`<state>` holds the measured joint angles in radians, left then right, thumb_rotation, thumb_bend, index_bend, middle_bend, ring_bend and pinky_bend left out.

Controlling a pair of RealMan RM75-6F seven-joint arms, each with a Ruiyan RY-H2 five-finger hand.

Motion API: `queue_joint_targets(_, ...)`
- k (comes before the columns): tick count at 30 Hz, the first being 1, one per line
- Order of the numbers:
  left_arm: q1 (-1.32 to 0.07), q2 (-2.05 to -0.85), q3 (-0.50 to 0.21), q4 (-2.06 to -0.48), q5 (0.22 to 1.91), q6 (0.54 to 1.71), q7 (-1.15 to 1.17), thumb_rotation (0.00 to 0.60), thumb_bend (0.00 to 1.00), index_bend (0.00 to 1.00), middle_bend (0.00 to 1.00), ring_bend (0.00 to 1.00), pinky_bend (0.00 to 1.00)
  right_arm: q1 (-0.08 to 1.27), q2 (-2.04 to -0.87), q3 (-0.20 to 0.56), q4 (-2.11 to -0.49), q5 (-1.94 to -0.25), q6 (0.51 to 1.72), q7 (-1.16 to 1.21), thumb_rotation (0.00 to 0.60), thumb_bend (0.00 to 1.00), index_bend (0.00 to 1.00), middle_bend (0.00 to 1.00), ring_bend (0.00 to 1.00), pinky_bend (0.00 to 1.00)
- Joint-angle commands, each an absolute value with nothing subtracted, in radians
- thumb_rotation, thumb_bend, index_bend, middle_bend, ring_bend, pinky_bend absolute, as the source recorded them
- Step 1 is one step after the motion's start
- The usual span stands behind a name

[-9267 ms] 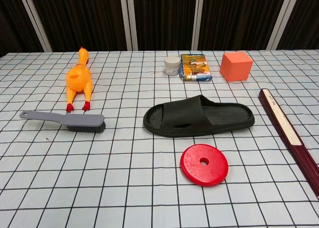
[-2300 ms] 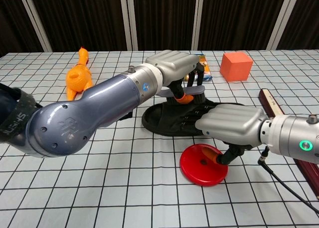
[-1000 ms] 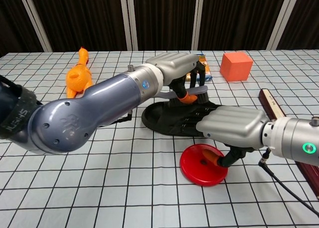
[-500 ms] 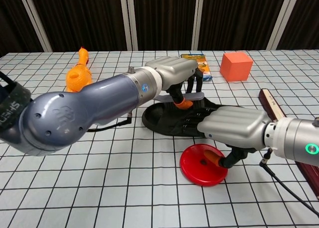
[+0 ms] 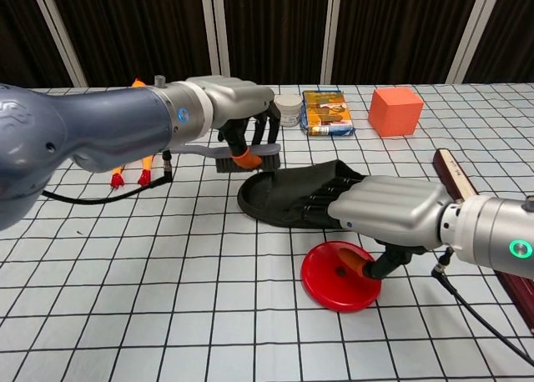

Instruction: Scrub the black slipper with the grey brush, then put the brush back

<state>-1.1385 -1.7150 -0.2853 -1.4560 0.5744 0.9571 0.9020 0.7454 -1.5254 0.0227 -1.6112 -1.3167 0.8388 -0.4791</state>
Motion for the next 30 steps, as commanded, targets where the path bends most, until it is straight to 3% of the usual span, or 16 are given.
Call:
queue_joint_targets(1, -1.126, -1.69, -0.283, -1.489, 0.599, 0.972, 0.876, 0.6, 0.6, 0.44, 0.58, 0.5, 0.52, 0.738, -1.518, 0.024, -1.621, -1.325, 0.864, -0.49, 0.6, 0.7, 0.0, 0.0, 0.0, 0.04)
queue_joint_targets(8, -1.065, -1.572, -0.25, -1.667, 0.7, 1.024, 0.818, 0.6, 0.59, 0.45, 0.58, 0.51, 0.52, 0.641, -1.387, 0.045, -1.772, -1.358, 1.093, -0.557, 0.6, 0.7, 0.0, 0.0, 0.0, 0.04)
queue_joint_targets(11, -1.011, -1.494, -0.206, -1.774, 0.761, 1.051, 0.785, 0.6, 0.59, 0.45, 0.58, 0.51, 0.52, 0.585, -1.294, 0.059, -1.839, -1.344, 1.19, -0.565, 0.6, 0.7, 0.0, 0.0, 0.0, 0.04)
queue_joint_targets(16, -0.892, -1.389, -0.072, -1.873, 0.921, 1.111, 0.715, 0.6, 0.58, 0.45, 0.58, 0.51, 0.52, 0.48, -1.165, 0.07, -1.863, -1.301, 1.319, -0.488, 0.6, 0.7, 0.0, 0.0, 0.0, 0.01)
queue_joint_targets(21, -0.8, -1.345, 0.053, -1.85, 1.047, 1.134, 0.65, 0.6, 0.58, 0.45, 0.57, 0.51, 0.52, 0.375, -1.102, 0.049, -1.817, -1.321, 1.426, -0.338, 0.6, 0.7, 0.0, 0.0, 0.0, 0.01)
queue_joint_targets(26, -0.707, -1.339, 0.147, -1.738, 1.178, 1.187, 0.58, 0.6, 0.49, 0.44, 0.57, 0.51, 0.52, 0.274, -1.087, 0.022, -1.724, -1.355, 1.525, -0.214, 0.6, 0.69, 0.0, 0.0, 0.0, 0.0)
queue_joint_targets(30, -0.652, -1.364, 0.167, -1.633, 1.235, 1.22, 0.503, 0.6, 0.45, 0.43, 0.57, 0.51, 0.52, 0.227, -1.097, 0.002, -1.678, -1.363, 1.537, -0.117, 0.6, 0.66, 0.0, 0.0, 0.0, 0.0)
